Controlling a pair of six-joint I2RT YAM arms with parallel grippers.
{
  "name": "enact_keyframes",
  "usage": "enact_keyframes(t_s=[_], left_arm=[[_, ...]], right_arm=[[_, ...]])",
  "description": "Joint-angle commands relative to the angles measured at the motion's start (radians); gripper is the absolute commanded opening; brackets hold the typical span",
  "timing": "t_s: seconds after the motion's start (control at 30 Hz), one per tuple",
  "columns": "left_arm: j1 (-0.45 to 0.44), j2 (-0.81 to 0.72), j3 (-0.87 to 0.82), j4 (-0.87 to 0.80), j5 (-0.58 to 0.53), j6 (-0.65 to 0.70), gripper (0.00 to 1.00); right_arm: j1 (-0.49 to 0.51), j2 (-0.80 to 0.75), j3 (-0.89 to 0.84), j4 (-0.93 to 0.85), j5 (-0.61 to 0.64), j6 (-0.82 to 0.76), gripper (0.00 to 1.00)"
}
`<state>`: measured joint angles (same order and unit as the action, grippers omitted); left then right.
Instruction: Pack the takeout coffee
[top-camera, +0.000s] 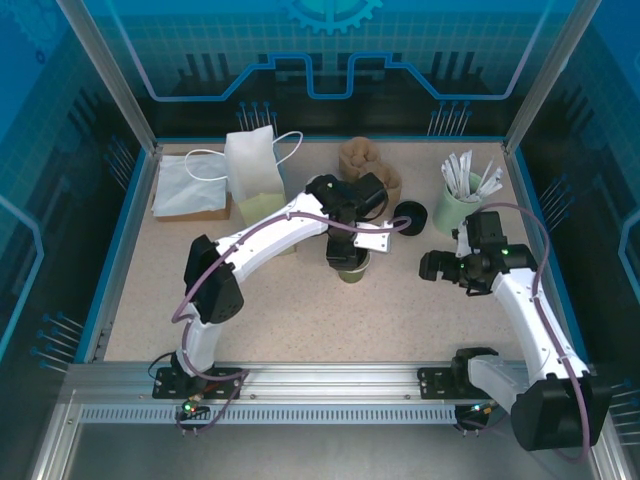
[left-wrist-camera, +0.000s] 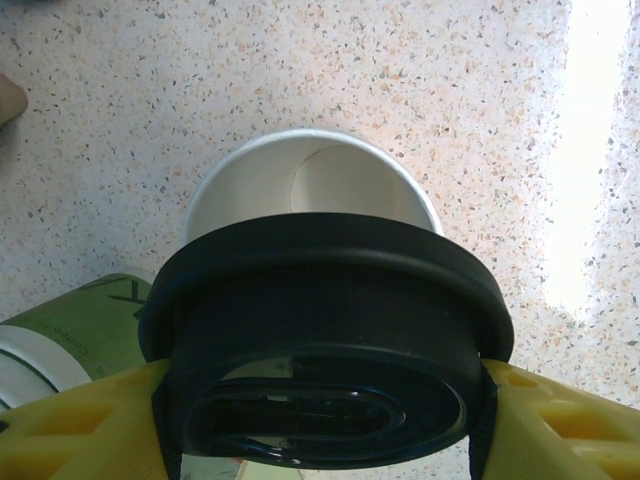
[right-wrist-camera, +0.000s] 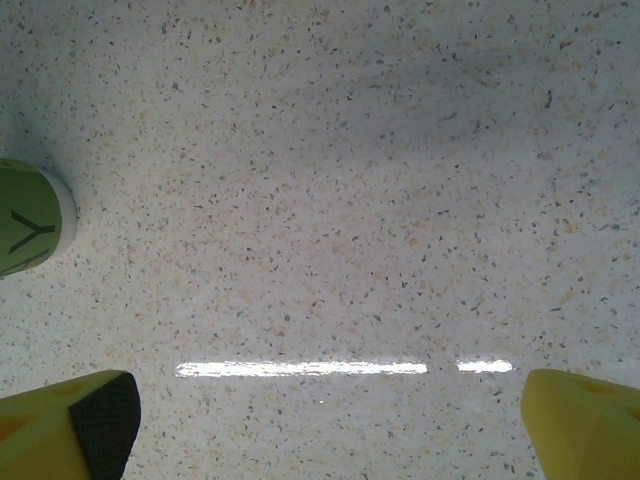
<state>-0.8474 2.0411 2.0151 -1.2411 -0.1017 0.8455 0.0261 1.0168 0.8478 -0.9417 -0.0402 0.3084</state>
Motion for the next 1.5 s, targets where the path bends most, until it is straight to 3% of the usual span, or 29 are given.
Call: enact_keyframes(t_s=[0.0, 0.6, 1.13, 1.47], left_arm=[[-0.009, 0.027, 0.050, -0.055, -0.011, 0.018, 0.66], [-0.012, 0.085, 0.095, -0.073, -0.012, 0.016, 0.69], [-0.012, 0.105, 0.122, -0.085, -0.012, 0.009, 0.85], [-0.011, 0.052, 0.140, -0.069, 0.016, -0.027, 0.88]], right_arm=[[-0.021, -0.020, -0.006, -0.001, -0.032, -0.019, 1.00], [-0.028, -0.015, -0.015, 0.009, -0.051, -0.028, 1.00], [-0.030, -0.011, -0.018, 0.014, -0.060, -0.031, 1.00], [-0.032, -0.008, -0.017, 0.025, -0.106, -0.042, 1.00]])
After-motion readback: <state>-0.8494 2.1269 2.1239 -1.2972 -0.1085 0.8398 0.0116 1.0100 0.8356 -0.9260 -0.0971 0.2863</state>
